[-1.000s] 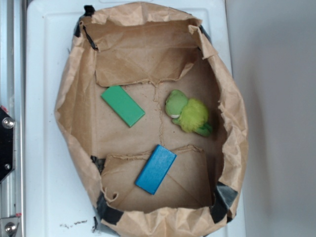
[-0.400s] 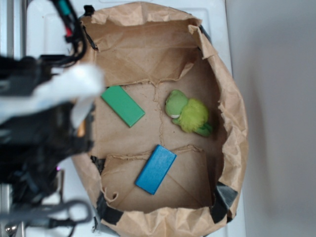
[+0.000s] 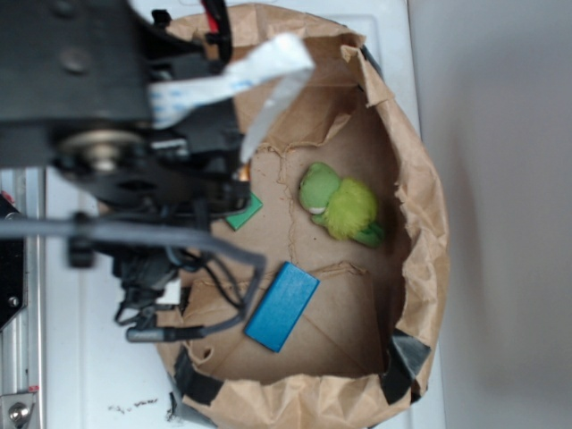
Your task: Grab the green block.
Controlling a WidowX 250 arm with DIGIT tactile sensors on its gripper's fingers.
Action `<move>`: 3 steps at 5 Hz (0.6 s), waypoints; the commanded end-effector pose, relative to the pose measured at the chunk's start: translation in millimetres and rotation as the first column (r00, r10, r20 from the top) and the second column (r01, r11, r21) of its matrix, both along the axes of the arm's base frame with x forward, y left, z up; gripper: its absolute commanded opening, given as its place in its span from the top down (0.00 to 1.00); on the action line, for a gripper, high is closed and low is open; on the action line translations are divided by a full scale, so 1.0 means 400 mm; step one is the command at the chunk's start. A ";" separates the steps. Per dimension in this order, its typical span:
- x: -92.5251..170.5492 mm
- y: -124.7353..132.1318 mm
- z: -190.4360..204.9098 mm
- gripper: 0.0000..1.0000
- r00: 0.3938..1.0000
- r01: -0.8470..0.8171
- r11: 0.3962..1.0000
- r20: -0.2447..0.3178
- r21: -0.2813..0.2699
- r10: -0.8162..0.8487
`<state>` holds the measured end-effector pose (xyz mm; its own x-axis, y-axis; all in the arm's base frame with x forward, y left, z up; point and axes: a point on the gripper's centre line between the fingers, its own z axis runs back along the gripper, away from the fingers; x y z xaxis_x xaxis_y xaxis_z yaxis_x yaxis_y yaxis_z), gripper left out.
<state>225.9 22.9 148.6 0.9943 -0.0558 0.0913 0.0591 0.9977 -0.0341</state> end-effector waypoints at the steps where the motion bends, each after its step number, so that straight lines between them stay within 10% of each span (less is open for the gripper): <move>1: 0.012 0.055 -0.001 0.00 0.983 -0.183 0.983 -0.017 0.029 0.183; 3: 0.026 0.053 0.002 0.00 0.994 -0.105 0.994 -0.002 0.028 0.105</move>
<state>229.7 35.4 136.4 0.9991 0.0184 0.0369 -0.0177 0.9997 -0.0180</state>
